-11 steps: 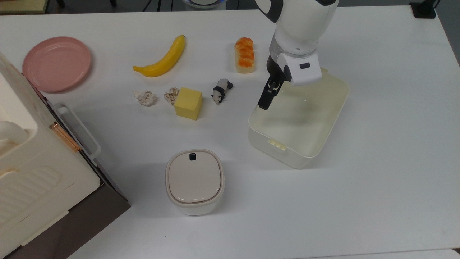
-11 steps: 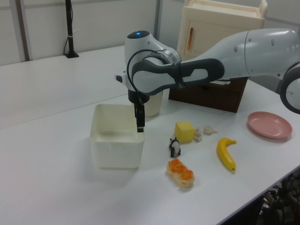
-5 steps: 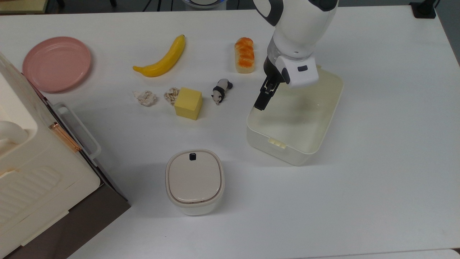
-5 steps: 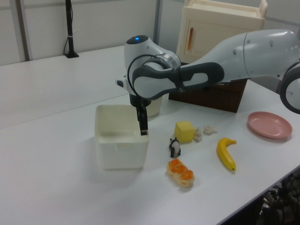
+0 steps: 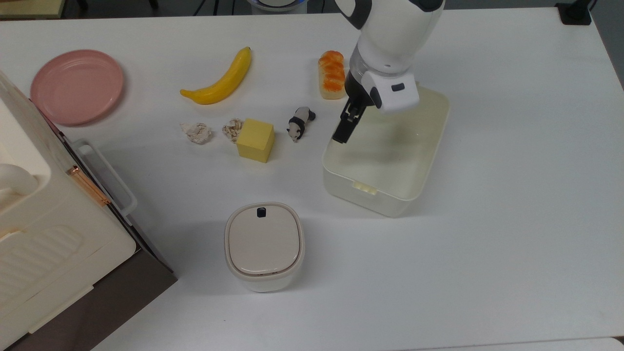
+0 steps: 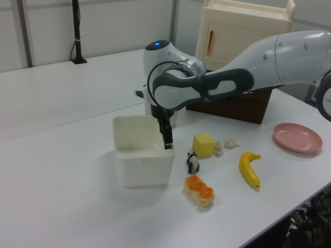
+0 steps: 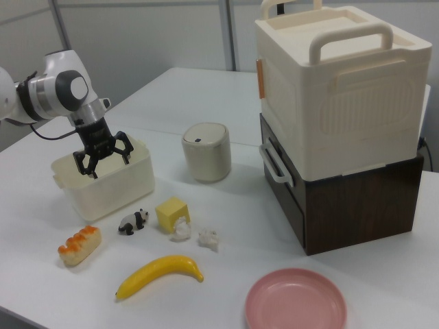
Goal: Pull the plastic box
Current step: 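Hook the box rim and drag the box toward the panda figure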
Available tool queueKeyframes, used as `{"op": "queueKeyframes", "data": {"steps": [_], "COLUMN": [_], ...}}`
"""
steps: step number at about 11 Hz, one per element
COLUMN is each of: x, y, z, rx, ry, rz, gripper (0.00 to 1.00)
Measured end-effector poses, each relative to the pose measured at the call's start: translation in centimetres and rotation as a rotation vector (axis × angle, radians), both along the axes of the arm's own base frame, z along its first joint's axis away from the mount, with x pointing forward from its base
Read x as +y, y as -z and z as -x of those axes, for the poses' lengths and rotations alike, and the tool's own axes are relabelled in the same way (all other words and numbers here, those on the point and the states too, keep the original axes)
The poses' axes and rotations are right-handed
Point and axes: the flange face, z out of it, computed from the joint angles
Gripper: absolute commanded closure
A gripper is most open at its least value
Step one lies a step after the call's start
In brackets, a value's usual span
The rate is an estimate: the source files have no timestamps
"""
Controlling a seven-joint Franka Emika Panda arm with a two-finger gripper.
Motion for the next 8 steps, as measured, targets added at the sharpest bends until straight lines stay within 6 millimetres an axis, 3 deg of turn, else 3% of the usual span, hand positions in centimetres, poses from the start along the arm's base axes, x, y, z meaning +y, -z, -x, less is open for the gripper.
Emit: {"op": "queueKeyframes", "data": {"steps": [4,8], "x": [-2.4,-3.6], "y": [-0.7,-0.6], "z": [0.5,0.3], "rx": [0.036,0.038], "ry": [0.002,0.017], "rz": [0.028,0.031], "gripper": [0.0,0.0]}}
